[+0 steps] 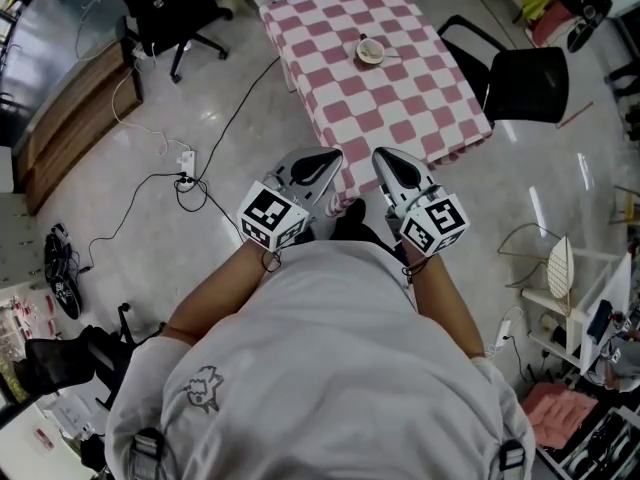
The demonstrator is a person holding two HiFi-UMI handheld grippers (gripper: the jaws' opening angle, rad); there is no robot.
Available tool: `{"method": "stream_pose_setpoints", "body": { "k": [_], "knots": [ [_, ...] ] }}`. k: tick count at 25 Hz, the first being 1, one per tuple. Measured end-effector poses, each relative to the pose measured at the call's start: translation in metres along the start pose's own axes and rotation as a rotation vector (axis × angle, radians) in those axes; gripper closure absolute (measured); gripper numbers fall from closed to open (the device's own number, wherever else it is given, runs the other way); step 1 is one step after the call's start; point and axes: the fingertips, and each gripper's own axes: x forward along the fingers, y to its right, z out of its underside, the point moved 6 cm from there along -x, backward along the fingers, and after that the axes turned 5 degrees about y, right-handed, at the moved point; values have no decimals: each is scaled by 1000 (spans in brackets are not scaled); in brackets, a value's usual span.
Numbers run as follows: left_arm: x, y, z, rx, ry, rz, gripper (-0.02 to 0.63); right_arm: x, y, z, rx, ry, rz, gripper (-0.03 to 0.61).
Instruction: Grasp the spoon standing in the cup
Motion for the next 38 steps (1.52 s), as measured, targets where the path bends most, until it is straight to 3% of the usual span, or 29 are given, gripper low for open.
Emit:
{"method": "stream_pose_setpoints", "body": {
  "k": [10,16,20,26,31,38],
  "knots": [
    [103,-27,-2,11,15,-56,600,4,103,-21,-2,6,-37,548],
    [165,-19,7,-9,-1,-65,600,-6,155,-30,4,-1,-69,548],
    [179,-24,12,-31,-38,-48,600,-1,172,-25,41,1,-46,547],
    [202,-47,9,104,-100,-26,600,19,198,-26,85,0,-34,548],
    [214,-69,4,32,-93,6,600,35,214,-24,94,-17,-2,546],
    [228,-120,18,10,-151,21,600,72,242,-19,126,-41,46,546]
  ]
}}
